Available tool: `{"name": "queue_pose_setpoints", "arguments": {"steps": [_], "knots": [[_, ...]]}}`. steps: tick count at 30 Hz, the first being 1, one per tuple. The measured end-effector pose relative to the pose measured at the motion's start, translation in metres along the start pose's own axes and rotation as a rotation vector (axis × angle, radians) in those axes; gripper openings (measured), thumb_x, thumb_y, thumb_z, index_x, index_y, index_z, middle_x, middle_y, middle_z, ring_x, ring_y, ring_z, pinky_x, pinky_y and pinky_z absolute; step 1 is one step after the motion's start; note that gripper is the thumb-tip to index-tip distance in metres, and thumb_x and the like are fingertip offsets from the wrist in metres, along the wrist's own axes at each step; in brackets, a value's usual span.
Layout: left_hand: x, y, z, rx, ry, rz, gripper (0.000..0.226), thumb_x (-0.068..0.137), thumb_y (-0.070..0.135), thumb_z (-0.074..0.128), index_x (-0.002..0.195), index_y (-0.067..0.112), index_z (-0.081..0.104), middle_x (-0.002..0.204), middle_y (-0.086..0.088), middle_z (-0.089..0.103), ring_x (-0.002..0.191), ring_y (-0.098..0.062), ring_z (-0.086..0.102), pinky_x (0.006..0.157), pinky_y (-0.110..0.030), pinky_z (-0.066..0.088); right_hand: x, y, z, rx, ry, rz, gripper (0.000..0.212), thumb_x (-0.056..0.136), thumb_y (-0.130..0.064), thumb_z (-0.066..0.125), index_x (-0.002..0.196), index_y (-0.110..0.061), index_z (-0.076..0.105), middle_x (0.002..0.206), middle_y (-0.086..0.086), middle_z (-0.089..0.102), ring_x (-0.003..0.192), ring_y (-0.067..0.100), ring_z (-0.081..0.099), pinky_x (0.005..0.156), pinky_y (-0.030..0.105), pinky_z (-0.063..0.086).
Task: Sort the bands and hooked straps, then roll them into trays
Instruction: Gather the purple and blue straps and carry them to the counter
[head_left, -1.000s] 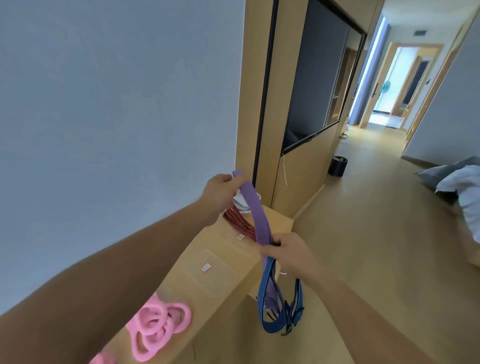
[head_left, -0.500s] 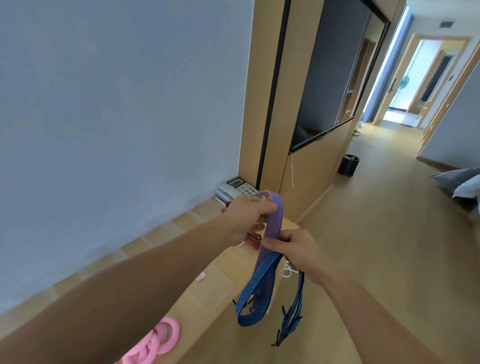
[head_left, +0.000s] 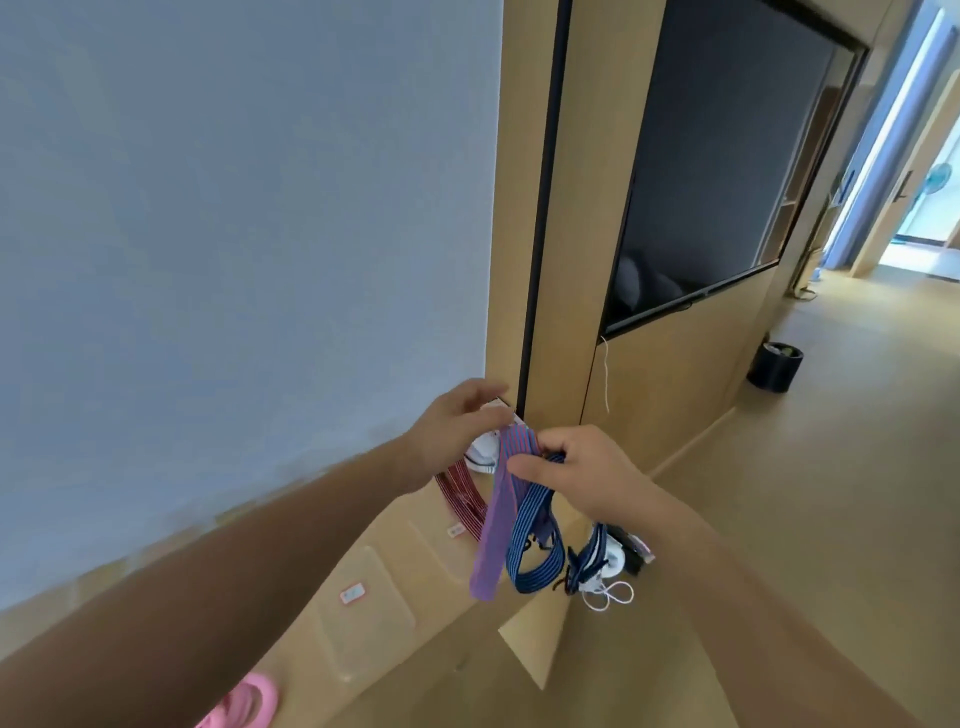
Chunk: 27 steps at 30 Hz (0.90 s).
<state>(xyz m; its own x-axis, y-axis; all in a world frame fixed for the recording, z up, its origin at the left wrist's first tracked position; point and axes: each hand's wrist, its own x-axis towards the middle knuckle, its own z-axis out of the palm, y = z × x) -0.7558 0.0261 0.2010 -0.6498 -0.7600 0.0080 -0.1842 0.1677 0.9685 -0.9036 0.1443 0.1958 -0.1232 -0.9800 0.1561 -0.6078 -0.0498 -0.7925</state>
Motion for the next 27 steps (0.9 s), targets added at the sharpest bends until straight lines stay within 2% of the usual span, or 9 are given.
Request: {"name": "queue_pose_setpoints", "arguments": {"steps": [2,4,7,12,15,18,20,24,27], "knots": [[-0.004,-0.006,0.016,-0.217,-0.182,-0.029,0.048,0.086,0.046,0.055,0.118,0.010,0.063,0.122,-0.004,0.066,0.110,-0.019,0.060,0.101,-0.034,0.042,0.005,0.003,-0.015,0.011,-0.035,-0.021,0.020,0.090,-0.033,0.069,0.073,-0.042,0.071,0.064,-0.020,0.063,0.060,-0.002,0.052,0.062,0.019,0.040],[-0.011,-0.013,0.030,-0.329,-0.224,-0.038,0.050,0.088,0.047,0.049,0.116,0.008,0.062,0.109,-0.005,0.068,0.100,-0.016,0.062,0.096,-0.030,0.047,0.011,0.008,-0.025,0.040,-0.043,-0.025,0.010,0.090,-0.033,0.069,0.082,-0.032,0.074,0.067,-0.016,0.066,0.064,0.001,0.055,0.067,0.024,0.043],[-0.019,-0.026,0.046,-0.401,-0.196,-0.080,0.034,0.092,0.043,0.052,0.109,0.015,0.064,0.091,0.006,0.071,0.079,-0.006,0.066,0.072,-0.018,0.051,0.016,0.013,-0.029,0.069,-0.065,-0.046,0.017,0.091,-0.037,0.069,0.087,-0.022,0.075,0.062,-0.016,0.064,0.057,-0.001,0.052,0.058,0.018,0.040],[-0.017,-0.040,0.049,-0.386,-0.225,-0.052,0.043,0.088,0.032,0.066,0.123,0.009,0.059,0.108,-0.006,0.069,0.096,-0.019,0.066,0.080,-0.027,0.054,0.026,0.022,-0.026,0.323,-0.094,-0.012,0.012,0.095,-0.022,0.065,0.086,-0.018,0.073,0.045,-0.019,0.054,0.036,-0.003,0.045,0.038,0.006,0.031],[-0.006,-0.043,0.044,-0.441,-0.173,-0.028,0.027,0.091,0.025,0.062,0.109,0.005,0.062,0.094,-0.010,0.072,0.082,-0.021,0.069,0.072,-0.029,0.055,0.037,0.024,-0.025,0.310,-0.115,0.003,0.018,0.095,-0.027,0.065,0.079,-0.023,0.073,0.042,-0.020,0.052,0.035,-0.004,0.046,0.037,0.006,0.032],[0.010,-0.042,0.039,-0.460,-0.134,-0.021,0.015,0.096,0.021,0.056,0.102,0.008,0.059,0.084,-0.014,0.068,0.070,-0.026,0.067,0.065,-0.034,0.056,0.053,0.028,-0.022,0.306,0.057,0.073,0.027,0.088,-0.042,0.070,0.067,-0.025,0.069,0.054,-0.015,0.060,0.046,-0.004,0.049,0.048,0.010,0.037],[0.023,-0.041,0.037,-0.400,-0.099,0.015,0.012,0.102,0.018,0.052,0.105,0.007,0.054,0.082,-0.012,0.069,0.066,-0.024,0.067,0.060,-0.032,0.055,0.066,0.028,-0.022,0.397,0.247,0.132,0.024,0.079,-0.044,0.078,0.080,-0.023,0.065,0.074,-0.007,0.064,0.055,0.003,0.053,0.053,0.020,0.040],[0.040,-0.036,0.037,-0.438,-0.076,0.059,0.016,0.104,0.013,0.046,0.115,0.003,0.051,0.087,-0.011,0.066,0.068,-0.022,0.067,0.059,-0.031,0.056,0.095,0.014,-0.010,0.662,0.349,0.175,0.045,0.062,-0.028,0.085,0.098,-0.024,0.057,0.101,0.004,0.056,0.076,0.020,0.063,0.060,0.036,0.055],[0.052,-0.036,0.027,-0.564,-0.024,0.056,0.019,0.103,0.009,0.042,0.117,0.006,0.055,0.094,-0.016,0.064,0.081,-0.029,0.064,0.071,-0.042,0.056,0.115,0.005,0.000,0.888,0.399,0.146,0.040,0.070,-0.005,0.077,0.103,-0.020,0.059,0.102,0.008,0.054,0.076,0.022,0.065,0.067,0.040,0.057]]}}
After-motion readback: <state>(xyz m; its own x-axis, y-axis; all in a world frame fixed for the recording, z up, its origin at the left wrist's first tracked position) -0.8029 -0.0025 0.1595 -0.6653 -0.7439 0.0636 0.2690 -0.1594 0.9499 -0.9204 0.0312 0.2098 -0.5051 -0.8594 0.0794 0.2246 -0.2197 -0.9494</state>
